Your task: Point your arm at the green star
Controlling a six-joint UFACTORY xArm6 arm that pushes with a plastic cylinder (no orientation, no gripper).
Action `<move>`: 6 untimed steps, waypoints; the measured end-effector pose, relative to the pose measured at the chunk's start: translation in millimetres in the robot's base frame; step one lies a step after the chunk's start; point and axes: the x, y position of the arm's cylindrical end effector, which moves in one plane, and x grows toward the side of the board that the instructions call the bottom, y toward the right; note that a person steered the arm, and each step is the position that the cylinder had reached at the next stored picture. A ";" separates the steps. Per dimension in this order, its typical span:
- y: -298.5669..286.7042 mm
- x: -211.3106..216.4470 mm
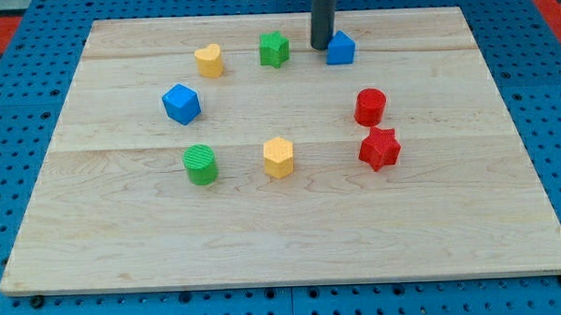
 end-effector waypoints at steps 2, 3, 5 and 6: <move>-1.7 33.4; -39.9 40.6; -104.2 17.4; -116.5 45.3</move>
